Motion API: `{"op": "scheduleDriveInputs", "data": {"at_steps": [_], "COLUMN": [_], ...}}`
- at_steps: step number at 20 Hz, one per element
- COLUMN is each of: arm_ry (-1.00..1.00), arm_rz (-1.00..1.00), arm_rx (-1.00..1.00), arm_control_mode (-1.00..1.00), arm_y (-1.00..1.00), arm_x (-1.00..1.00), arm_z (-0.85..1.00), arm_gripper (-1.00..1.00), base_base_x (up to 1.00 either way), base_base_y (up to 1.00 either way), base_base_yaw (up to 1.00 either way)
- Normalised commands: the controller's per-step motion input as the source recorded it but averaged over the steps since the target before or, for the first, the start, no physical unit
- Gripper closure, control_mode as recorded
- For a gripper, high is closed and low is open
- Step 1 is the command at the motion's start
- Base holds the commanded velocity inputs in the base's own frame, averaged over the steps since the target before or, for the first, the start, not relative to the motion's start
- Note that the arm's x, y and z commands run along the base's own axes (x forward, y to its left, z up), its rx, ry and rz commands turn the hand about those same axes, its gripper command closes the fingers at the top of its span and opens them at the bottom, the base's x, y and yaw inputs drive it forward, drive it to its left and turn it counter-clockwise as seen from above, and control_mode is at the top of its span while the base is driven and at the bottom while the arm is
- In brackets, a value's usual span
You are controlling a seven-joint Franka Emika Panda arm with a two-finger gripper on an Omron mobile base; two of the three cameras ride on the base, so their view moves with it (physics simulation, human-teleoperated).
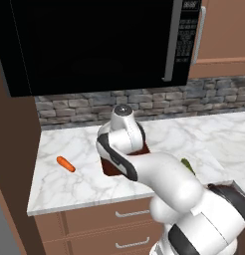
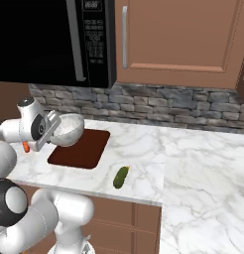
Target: Place the two vegetables and bowl onto the tray for setting up a vegetable dip station.
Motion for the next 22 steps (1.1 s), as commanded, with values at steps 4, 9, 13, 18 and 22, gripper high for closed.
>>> {"op": "scheduleDriveInputs", "data": {"at_steps": [4, 9, 13, 18, 22], "arm_ry": [0.00, 0.00, 0.01, 0.00, 0.01], "arm_rz": [0.00, 0.00, 0.00, 0.00, 0.00], "arm_rx": [0.00, 0.00, 0.01, 0.00, 0.00], "arm_control_mode": [-1.00, -1.00, -1.00, -1.00, -1.00], "arm_y": [-0.09, -0.04, -0.02, -0.01, -0.02], "arm_x": [0.27, 0.28, 0.37, 0.37, 0.31], "arm_z": [-0.09, -0.14, -0.12, -0.08, -0.09], "arm_gripper": [1.00, 1.00, 1.00, 1.00, 1.00], "base_base_x": [0.00, 0.00, 0.00, 0.00, 0.00], "base_base_y": [0.00, 0.00, 0.00, 0.00, 0.00], "base_base_yaw": [0.00, 0.00, 0.00, 0.00, 0.00]}}
